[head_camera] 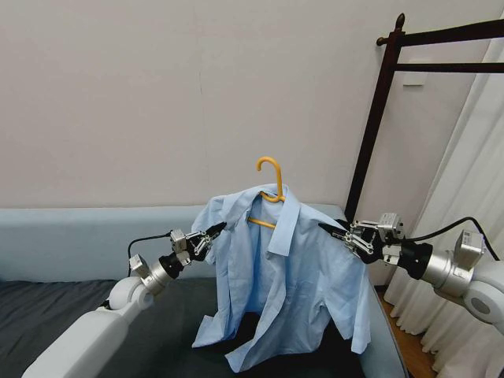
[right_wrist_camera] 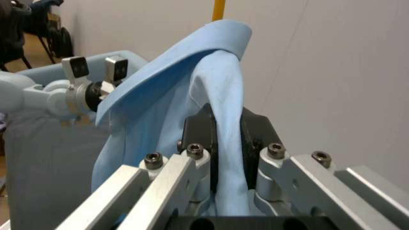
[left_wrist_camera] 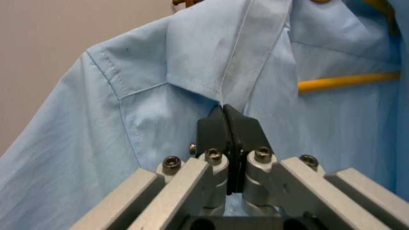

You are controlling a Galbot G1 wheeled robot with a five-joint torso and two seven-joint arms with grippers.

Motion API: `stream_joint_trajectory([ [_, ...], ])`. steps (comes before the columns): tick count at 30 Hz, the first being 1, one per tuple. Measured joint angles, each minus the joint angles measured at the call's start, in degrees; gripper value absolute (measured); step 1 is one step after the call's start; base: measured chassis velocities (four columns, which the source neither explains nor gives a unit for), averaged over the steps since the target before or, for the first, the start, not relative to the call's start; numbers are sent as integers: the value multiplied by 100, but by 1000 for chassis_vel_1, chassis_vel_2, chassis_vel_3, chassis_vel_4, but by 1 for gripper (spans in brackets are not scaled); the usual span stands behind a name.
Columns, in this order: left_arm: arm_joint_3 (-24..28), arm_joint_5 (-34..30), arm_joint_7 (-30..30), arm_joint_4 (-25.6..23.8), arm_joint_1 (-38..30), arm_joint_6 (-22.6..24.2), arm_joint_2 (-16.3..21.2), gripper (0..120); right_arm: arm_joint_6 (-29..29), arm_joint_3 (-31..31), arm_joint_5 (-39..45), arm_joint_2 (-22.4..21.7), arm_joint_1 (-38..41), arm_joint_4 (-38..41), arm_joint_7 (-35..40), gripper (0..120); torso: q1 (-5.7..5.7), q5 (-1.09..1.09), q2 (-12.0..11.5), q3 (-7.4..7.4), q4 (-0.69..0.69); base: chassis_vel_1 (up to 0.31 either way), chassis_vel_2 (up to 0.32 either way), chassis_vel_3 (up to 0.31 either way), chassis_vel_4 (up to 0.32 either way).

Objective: Pick up the clothes from the sofa and hang them on the clothes hanger.

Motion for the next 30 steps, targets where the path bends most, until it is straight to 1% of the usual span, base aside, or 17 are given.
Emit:
stream_joint_trajectory([
  [3,18,2,64,80,-49,-47,-25,0,12,4,7,1,-10,16,-20,7,0,0,-1,0,0,0,0,0,0],
  [4,19,-1,86,87,-50,-56,-24,2,16,6,8,2,-13,16,-28,7,0,0,0,0,0,0,0,0,0],
  [5,19,-6,108,92,-50,-66,-24,7,21,7,8,1,-15,13,-36,7,0,0,-1,0,0,0,0,0,0],
  [6,19,-6,108,92,-50,-66,-24,7,21,7,8,1,-15,13,-36,7,0,0,-1,0,0,0,0,0,0],
  [10,19,-9,180,140,-63,-91,-31,25,31,8,8,13,-14,3,-47,7,0,0,0,0,0,0,0,0,0],
  [11,18,-10,188,155,-71,-93,-35,28,31,7,8,15,-9,-1,-51,7,0,0,-1,0,0,0,0,0,0],
  [12,18,-10,188,155,-71,-93,-35,28,31,7,8,15,-9,-1,-51,7,0,0,-1,0,0,0,0,0,0],
  [13,18,-11,204,186,-89,-94,-40,34,32,5,9,15,-2,-5,-54,7,0,0,0,0,0,0,0,0,0],
  [15,28,-12,234,227,-126,-99,-60,43,32,1,23,15,5,-7,-56,7,0,0,-1,0,0,0,0,0,0],
  [16,37,-12,248,239,-144,-101,-75,47,32,-2,32,15,9,-7,-58,7,0,0,0,0,1,0,0,0,0],
  [17,37,-12,248,239,-144,-101,-75,47,32,-2,32,15,9,-7,-58,7,0,0,0,0,1,0,0,0,0],
  [20,62,-21,285,249,-176,-119,-140,58,32,-11,55,23,15,-5,-58,7,0,0,0,0,0,0,0,0,0],
  [22,68,-32,308,241,-177,-127,-167,59,32,-11,56,25,14,-5,-58,7,0,0,-1,0,0,0,0,0,0],
  [26,37,-118,361,91,-102,-140,-200,41,34,-4,23,23,-3,-60,0,7,0,0,-1,0,0,0,0,0,0],
  [27,37,-118,361,91,-102,-140,-200,41,34,-4,23,23,-3,-60,0,7,0,0,-1,0,0,0,0,0,0],
  [30,-27,-135,369,-13,-26,-144,-147,27,37,-4,-40,42,-14,-152,111,7,0,0,0,0,0,0,0,0,0],
])
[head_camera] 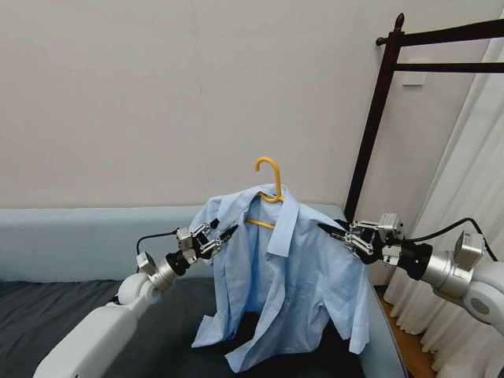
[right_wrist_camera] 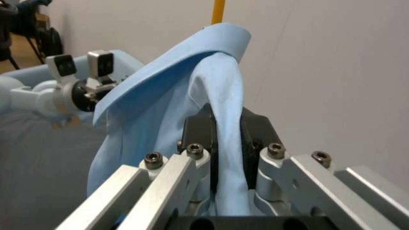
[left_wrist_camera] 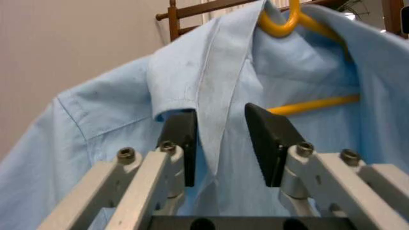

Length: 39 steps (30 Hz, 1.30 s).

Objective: Pick up the clothes from the sofa and hang them on the clothes hanger.

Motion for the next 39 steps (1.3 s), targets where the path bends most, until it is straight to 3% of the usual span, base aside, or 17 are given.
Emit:
stream_joint_trajectory([
  [2,-21,-9,1,-32,23,-2,35,24,0,0,-16,5,-7,-22,22,7,0,0,0,0,0,0,0,0,0],
  [6,-104,-84,-32,-221,76,-5,182,3,0,-1,-62,10,-39,-87,46,7,0,0,0,0,2,0,0,0,0],
  [8,-110,-95,-70,-263,75,-11,202,0,-1,-6,-67,13,-51,-88,52,7,0,0,0,0,1,0,0,0,0],
  [20,-12,-22,-997,-1202,-406,-78,233,0,32,-113,-161,22,-94,-59,456,7,0,0,0,0,0,0,0,0,0],
  [26,196,323,-817,-1602,-387,-21,273,0,34,-90,96,-4,-89,63,773,7,0,1,0,0,-1,0,0,0,0],
  [37,207,980,-660,-1520,92,-38,138,2,80,22,569,-77,-100,168,913,7,-1,-1,0,0,1,0,0,0,0],
  [39,200,1132,-927,-1459,155,-130,92,13,79,48,681,-125,-56,191,952,7,0,0,0,0,0,0,0,0,0],
])
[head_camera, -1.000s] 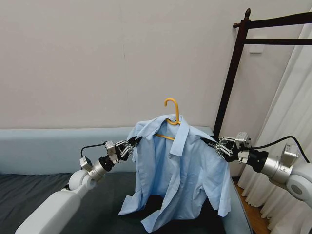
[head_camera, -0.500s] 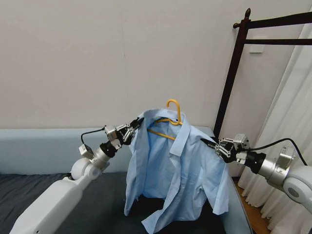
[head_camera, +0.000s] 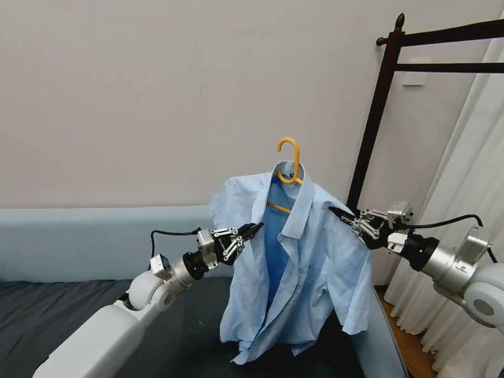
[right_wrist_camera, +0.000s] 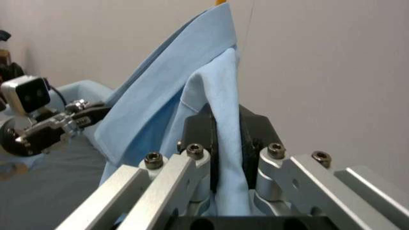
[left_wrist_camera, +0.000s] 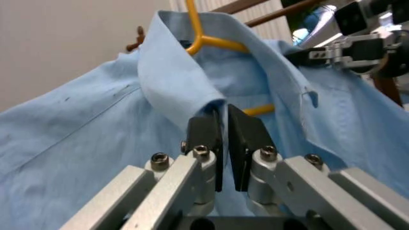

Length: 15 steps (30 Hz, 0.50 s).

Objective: Pick up the clothes from the sofa and hang them on the clothes hanger.

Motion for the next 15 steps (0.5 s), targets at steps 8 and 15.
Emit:
stream_joint_trajectory([
  [8,-270,-17,-886,-25,412,-247,-16,49,-309,92,602,-582,688,266,674,7,0,0,0,0,0,0,0,0,0],
  [15,-369,-259,-784,-339,610,-271,73,77,-671,60,876,-1200,1308,483,1248,7,0,-2,0,0,1,0,0,0,0],
])
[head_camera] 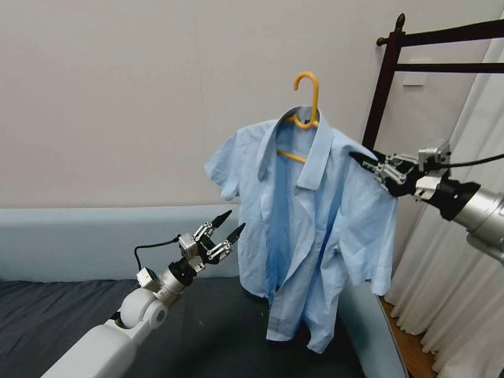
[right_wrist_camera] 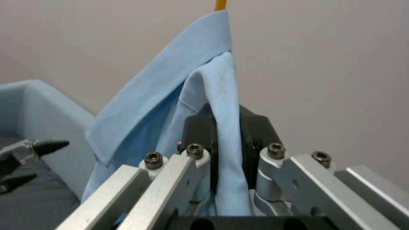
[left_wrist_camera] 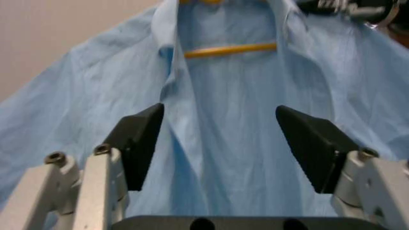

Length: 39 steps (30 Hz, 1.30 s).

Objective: Pick up the clothes from the sofa and hang them on the clothes hanger.

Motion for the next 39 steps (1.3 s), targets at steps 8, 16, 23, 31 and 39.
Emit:
stream_joint_trajectory([
  [8,824,-543,465,-32,-974,303,38,99,-92,52,-331,97,-611,219,415,7,0,5,0,0,-1,0,0,0,0],
  [16,1744,-717,1030,716,-2006,366,-317,91,-91,55,-366,109,-633,156,363,7,0,4,0,0,-3,0,0,0,0],
  [23,2135,-859,1156,1560,-2618,359,-1111,66,13,52,-322,101,-577,16,191,7,1,3,0,1,-2,0,0,0,0],
  [31,2083,-1001,1200,1498,-2615,418,-1012,36,56,74,-303,40,-513,-48,159,7,1,2,0,1,0,0,0,0,0],
  [39,2028,-1065,1188,1319,-2542,552,-944,7,116,97,-264,3,-497,-26,170,7,1,1,-1,0,-1,0,0,0,0],
])
